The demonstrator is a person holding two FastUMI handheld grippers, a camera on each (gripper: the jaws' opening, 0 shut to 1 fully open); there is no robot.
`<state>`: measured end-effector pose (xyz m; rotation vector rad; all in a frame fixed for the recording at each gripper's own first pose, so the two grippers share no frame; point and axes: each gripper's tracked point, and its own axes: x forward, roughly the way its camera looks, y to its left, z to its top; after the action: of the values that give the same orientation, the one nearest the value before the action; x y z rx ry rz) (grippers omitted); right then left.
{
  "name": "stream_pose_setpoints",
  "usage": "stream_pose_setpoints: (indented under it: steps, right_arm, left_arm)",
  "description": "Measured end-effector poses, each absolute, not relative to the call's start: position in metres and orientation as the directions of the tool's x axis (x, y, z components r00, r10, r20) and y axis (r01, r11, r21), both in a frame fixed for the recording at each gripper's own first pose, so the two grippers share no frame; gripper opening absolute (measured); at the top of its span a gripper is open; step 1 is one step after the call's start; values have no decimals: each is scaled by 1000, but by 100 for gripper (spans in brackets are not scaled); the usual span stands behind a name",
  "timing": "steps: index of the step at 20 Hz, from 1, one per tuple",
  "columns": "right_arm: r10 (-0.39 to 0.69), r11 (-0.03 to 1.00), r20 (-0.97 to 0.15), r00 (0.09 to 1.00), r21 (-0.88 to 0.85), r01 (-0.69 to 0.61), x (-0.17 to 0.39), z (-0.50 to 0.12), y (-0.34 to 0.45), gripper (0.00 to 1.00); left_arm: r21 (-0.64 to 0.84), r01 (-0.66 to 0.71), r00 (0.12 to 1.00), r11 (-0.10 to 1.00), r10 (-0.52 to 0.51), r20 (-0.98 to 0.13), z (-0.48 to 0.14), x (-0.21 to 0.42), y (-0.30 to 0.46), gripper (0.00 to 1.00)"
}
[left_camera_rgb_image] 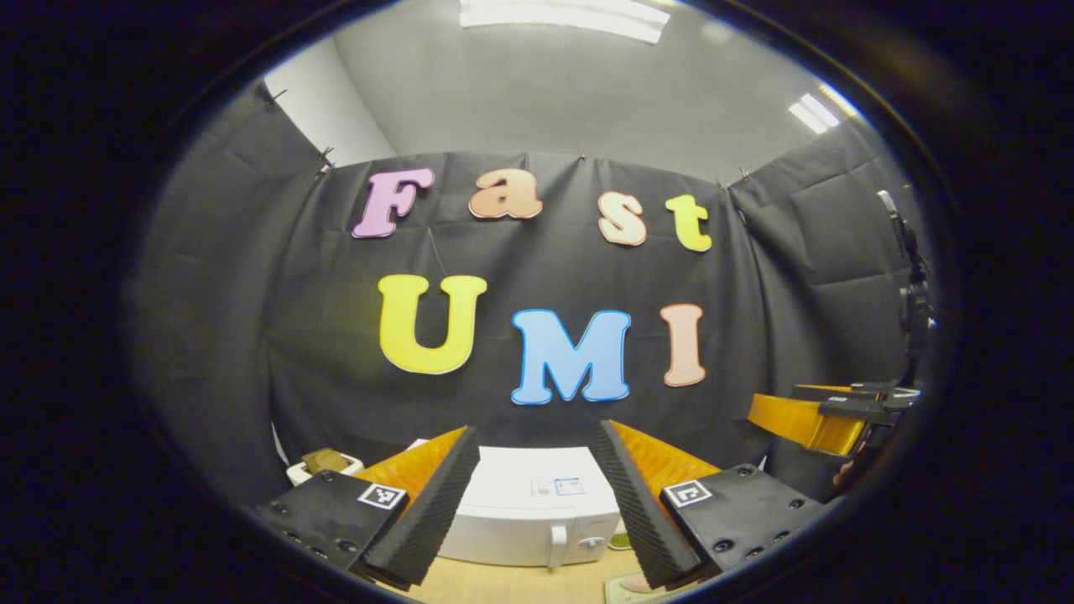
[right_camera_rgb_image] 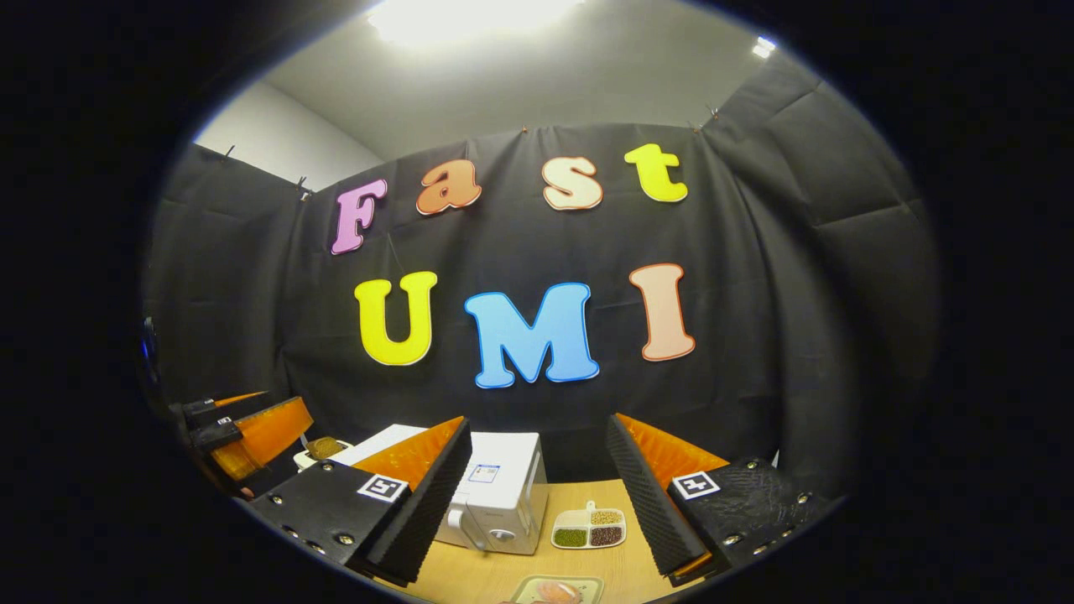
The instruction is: Open the microwave oven with the left hand, put the food in, and close the microwave oven.
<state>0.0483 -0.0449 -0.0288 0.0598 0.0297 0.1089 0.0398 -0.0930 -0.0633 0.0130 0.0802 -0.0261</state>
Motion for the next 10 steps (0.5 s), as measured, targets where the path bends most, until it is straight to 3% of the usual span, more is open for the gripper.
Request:
stream_pose_setpoints:
  steps: [2,6,7,10]
  right_arm:
    - [84,994,-34,996,73,-81,47,-35,-50,98]
    - [37,998,-35,999,44,-35,40,-49,-55,99]
    - [29,999,-48,998,35,-27,38,-54,-56,98]
    - [6,1000,-71,997,19,-4,30,-63,-57,99]
  left_arm:
    - [-3,53,994,999,-53,-98,-91,47,-97,93]
    - [9,99,985,995,-96,-142,-160,61,-100,94]
    - [17,118,981,993,-114,-155,-179,64,-104,99]
    - [47,154,966,987,-141,-219,-245,72,-108,94]
